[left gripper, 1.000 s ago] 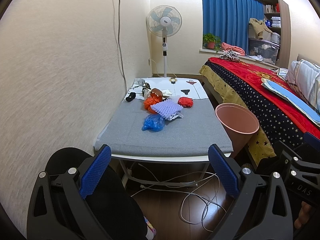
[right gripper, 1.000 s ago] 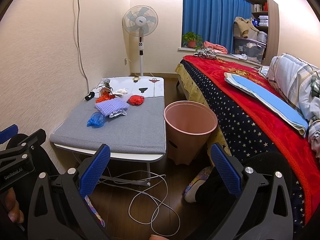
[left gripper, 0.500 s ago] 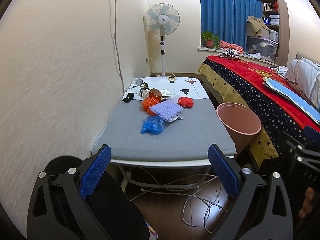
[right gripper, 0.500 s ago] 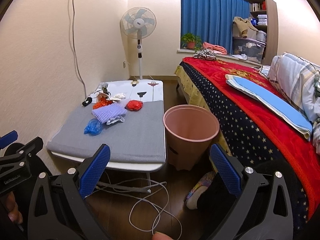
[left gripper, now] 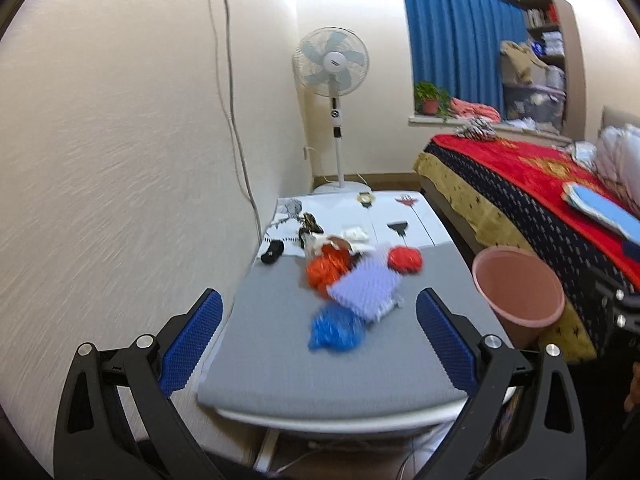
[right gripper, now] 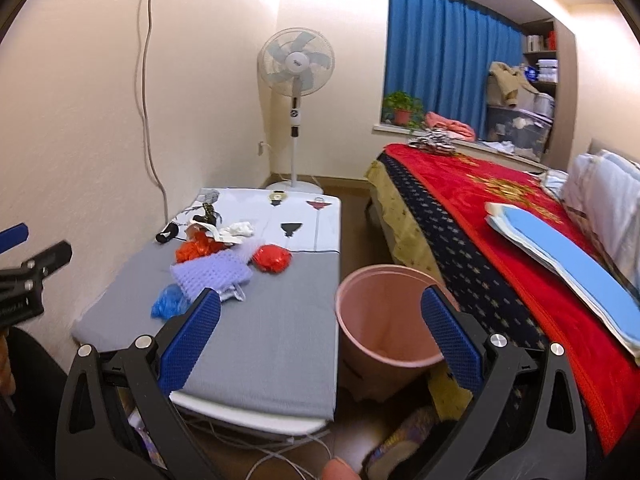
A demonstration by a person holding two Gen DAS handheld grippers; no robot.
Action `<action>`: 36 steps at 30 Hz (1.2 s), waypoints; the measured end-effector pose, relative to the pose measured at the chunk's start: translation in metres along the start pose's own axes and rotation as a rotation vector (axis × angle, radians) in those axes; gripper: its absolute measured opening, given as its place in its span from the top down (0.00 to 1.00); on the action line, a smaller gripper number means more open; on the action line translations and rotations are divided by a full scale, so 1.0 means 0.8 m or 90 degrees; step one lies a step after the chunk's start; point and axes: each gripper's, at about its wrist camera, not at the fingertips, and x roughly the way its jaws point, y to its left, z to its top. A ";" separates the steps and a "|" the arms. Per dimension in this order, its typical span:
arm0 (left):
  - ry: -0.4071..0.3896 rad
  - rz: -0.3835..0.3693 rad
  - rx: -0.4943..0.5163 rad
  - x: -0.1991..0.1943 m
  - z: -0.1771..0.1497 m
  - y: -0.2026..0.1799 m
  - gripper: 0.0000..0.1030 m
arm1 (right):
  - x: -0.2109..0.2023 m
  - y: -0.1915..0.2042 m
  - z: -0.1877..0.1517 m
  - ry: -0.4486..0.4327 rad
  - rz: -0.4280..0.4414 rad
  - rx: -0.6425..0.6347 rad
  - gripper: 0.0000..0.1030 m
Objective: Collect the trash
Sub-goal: 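Move the right gripper to the red plastic bag and grasp it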
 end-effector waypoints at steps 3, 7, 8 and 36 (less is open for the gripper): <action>-0.013 0.008 -0.017 0.033 0.017 0.010 0.08 | 0.043 0.001 0.016 0.028 0.022 0.002 0.05; -0.021 0.004 -0.013 0.088 0.031 0.014 0.08 | 0.094 0.009 0.039 0.019 0.015 0.005 0.05; -0.016 0.006 -0.007 0.103 0.034 0.013 0.08 | 0.111 0.011 0.046 0.009 0.007 0.008 0.05; 0.004 0.053 -0.108 0.314 0.071 0.075 0.08 | 0.480 0.088 0.010 0.180 0.005 -0.004 0.05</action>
